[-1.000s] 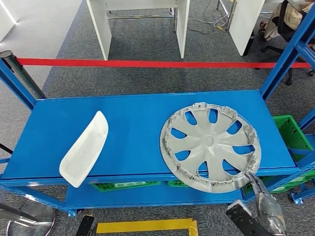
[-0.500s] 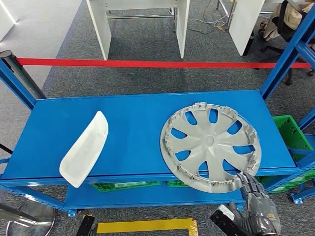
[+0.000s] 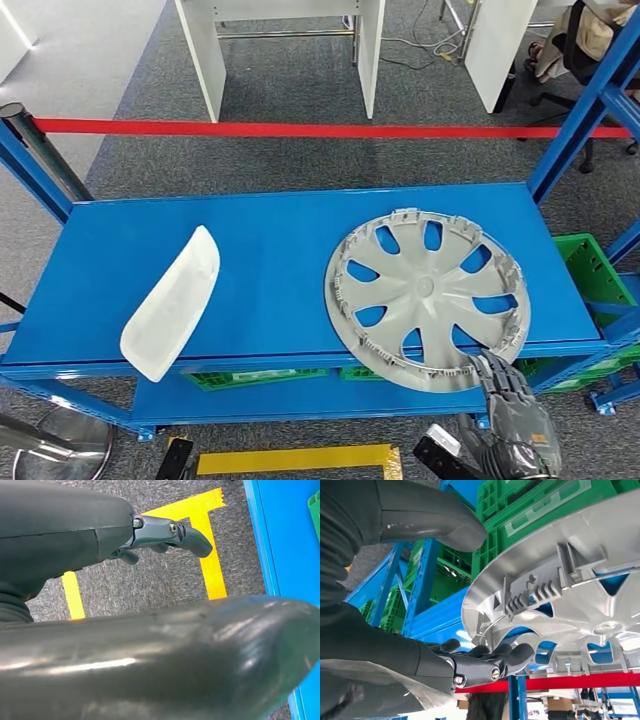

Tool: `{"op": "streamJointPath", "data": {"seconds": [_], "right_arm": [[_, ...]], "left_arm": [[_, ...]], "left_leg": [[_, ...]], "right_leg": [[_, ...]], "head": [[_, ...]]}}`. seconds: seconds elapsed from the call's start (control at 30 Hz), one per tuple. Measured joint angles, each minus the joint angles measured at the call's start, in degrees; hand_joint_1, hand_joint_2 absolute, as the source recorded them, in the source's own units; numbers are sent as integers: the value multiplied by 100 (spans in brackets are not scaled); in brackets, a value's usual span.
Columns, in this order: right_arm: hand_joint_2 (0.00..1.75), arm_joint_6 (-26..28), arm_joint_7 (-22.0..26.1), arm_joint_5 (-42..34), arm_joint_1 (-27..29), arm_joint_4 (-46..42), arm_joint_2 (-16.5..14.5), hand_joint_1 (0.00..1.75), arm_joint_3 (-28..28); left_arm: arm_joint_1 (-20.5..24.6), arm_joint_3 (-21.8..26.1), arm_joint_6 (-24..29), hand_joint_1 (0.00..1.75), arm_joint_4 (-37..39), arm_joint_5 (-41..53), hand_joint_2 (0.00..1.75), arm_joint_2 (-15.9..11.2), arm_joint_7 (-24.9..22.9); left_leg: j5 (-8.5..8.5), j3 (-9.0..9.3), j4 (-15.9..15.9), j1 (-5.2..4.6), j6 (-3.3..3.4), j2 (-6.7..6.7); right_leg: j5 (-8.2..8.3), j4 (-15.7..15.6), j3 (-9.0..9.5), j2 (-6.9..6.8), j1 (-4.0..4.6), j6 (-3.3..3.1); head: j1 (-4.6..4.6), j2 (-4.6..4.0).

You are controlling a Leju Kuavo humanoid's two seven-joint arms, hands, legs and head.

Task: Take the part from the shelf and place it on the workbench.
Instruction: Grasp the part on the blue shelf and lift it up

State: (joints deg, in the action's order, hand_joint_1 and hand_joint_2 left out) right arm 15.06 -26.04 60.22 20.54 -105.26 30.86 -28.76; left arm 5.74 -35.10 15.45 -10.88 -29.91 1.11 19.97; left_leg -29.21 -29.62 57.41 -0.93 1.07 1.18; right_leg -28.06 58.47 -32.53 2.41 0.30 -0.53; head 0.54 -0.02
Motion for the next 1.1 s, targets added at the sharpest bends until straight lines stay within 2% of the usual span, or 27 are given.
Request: {"op": "streamJointPath", "data": {"seconds": [0.57,1.1], "right_arm": [[175,-234,-70,-49,-269,48,127,0,-95],[175,-681,362,-192,-478,372,140,0,333]], "left_arm": [[24,0,-28,0,0,99,0,0,-22],[28,0,-61,0,0,182,0,0,-51]], "left_leg": [[0,0,0,0,0,0],[0,0,1,0,0,0]], "right_leg": [[0,0,-1,0,0,0],[1,0,-1,0,-1,1]], "head": [[1,0],[1,0]]}}
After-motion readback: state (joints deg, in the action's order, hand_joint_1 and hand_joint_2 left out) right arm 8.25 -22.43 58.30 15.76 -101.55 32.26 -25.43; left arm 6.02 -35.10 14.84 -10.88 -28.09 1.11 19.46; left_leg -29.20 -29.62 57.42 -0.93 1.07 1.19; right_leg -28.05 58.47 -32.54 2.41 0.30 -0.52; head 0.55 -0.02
